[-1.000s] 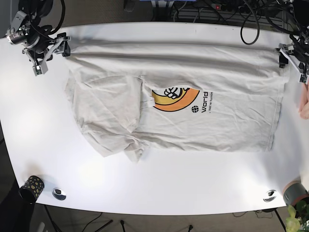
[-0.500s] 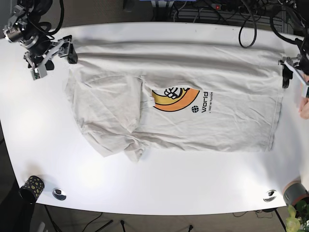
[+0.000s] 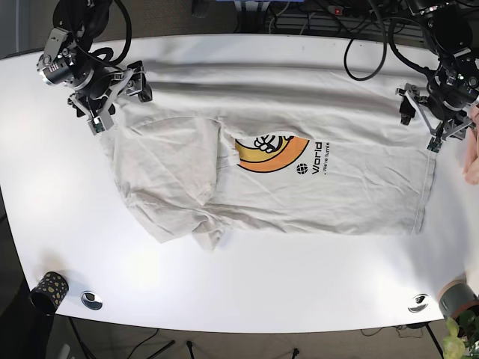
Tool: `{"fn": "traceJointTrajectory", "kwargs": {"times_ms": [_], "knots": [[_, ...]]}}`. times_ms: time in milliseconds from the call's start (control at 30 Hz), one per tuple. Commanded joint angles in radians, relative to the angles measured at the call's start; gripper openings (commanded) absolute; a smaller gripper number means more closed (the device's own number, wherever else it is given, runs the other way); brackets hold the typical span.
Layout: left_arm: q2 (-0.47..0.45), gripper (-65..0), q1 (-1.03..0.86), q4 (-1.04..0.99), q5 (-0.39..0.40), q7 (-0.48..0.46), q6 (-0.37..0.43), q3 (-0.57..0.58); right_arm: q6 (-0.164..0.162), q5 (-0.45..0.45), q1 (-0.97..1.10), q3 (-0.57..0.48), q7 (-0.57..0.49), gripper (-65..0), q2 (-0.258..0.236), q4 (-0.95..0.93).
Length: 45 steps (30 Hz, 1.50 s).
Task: Fold the T-shirt properly
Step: 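Release the folded edge and raise both grippers, then lower both grippers and grasp the shirt's hem edge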
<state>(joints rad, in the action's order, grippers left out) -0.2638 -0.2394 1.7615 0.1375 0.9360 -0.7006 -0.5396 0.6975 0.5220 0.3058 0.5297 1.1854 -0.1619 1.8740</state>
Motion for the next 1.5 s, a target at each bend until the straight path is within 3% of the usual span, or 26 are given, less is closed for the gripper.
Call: {"fn": "traceJointTrajectory", "kwargs": {"times_ms": [0, 200, 467, 1067, 1233, 1467], "knots": [[-0.015, -20.0, -0.007, -0.061, -0.025, -0.010, 0.002, -0.027, 0.001, 0.000, 0.002, 0.013, -0.014, -12.0, -0.015, -0.052], [-0.027, -20.0, -0.041, -0.160, -0.042, -0.071, 0.002, -0.081, 0.001, -0.001, 0.026, 0.013, -0.048, -23.0, -0.061, -0.116], [-0.052, -20.0, -0.087, -0.177, -0.046, -0.097, 0.002, -0.095, 0.001, 0.000, 0.071, 0.013, -0.089, -24.1, -0.149, -0.169], [0.008, -20.0, -0.140, 0.131, -0.037, -0.038, 0.002, -0.103, 0.001, 0.000, 0.042, 0.066, -0.080, -24.1, -0.153, 0.026], [0.008, -20.0, -0.082, 0.162, -0.042, -0.038, 0.002, -0.103, 0.001, 0.000, -0.055, 0.063, -0.080, -24.1, -0.153, 0.006], [0.008, -19.9, 0.056, 0.157, -0.046, -0.038, 0.002, -0.103, 0.001, -0.001, -0.277, -0.033, -0.086, -24.1, -0.166, -0.175]]}}
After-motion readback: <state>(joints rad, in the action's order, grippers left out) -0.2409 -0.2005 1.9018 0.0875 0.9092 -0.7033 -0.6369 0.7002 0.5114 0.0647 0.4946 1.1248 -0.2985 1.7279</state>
